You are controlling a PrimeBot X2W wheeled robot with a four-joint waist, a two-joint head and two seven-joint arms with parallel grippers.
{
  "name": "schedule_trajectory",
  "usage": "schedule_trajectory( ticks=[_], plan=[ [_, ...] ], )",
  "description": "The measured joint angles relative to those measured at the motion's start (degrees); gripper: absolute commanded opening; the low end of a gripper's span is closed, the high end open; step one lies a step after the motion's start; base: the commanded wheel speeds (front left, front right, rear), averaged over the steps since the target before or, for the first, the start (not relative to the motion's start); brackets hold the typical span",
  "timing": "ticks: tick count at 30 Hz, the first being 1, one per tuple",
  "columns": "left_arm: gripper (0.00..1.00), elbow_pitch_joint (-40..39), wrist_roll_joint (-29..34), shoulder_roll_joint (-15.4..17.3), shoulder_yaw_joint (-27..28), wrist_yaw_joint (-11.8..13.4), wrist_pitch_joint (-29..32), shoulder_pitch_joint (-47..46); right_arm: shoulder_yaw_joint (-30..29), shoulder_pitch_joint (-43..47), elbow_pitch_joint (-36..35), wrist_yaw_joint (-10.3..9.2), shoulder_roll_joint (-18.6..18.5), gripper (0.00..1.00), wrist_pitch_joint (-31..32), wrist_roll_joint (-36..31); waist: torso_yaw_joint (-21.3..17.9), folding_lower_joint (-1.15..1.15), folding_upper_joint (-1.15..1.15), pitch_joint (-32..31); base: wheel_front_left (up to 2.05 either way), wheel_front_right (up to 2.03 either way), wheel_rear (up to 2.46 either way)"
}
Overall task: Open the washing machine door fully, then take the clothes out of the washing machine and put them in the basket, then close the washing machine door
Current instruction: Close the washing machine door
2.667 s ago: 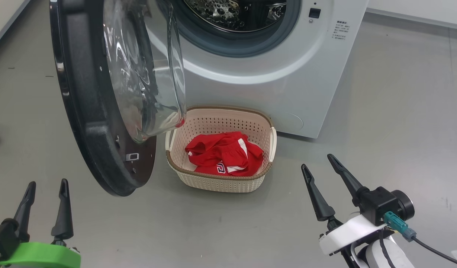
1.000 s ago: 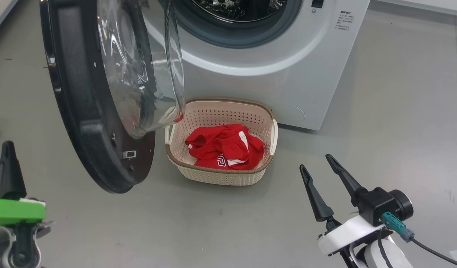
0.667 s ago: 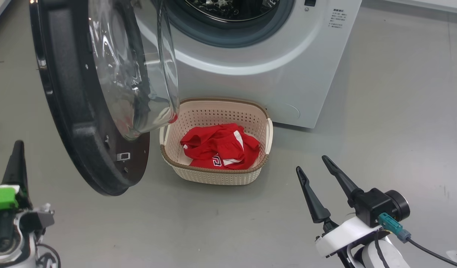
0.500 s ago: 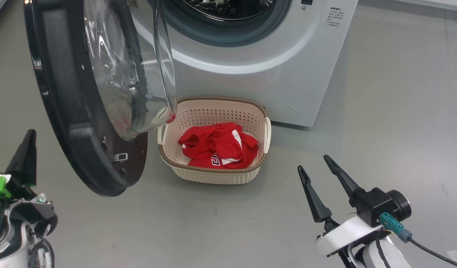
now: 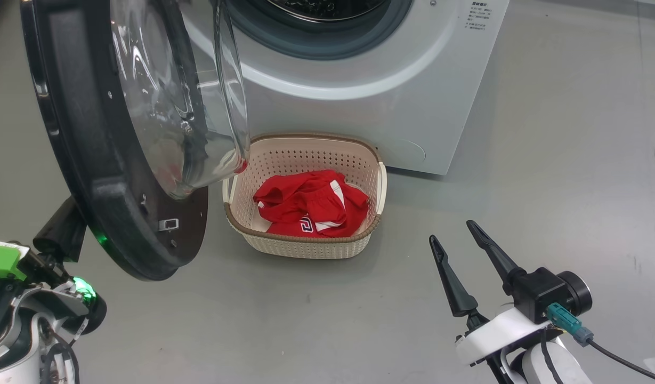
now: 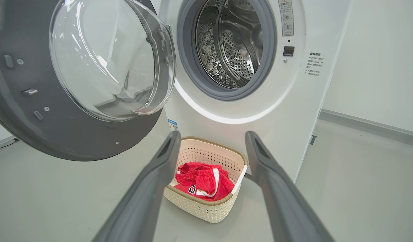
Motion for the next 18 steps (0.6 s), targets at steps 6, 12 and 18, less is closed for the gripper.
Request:
schedule_trajectory(
  ticks=[6, 12, 18],
  plan=[
    [0.00, -1.43, -1.80, 0.24, -0.75, 0.48, 2.26, 0.59, 0.21, -0.21, -0.02, 0.00, 0.00, 1.00, 0.00, -0.01, -0.31, 0.00, 0.00, 0.38, 0.00, 0.00, 0.00],
    [0.00, -2.24, -2.90, 0.14, -2.63, 0.49, 4.28, 1.14, -0.23, -0.37, -0.05, 0.00, -0.31, 1.00, 0.00, -0.02, -0.75, 0.00, 0.00, 0.97, 0.00, 0.00, 0.00],
    [0.00, -3.64, -4.04, 0.13, -2.69, 0.49, 4.48, 2.20, 0.68, -1.48, -0.15, 0.00, -0.22, 1.00, 0.00, -0.11, -1.75, 0.00, 0.00, 1.56, 0.00, 0.00, 0.00]
  ],
)
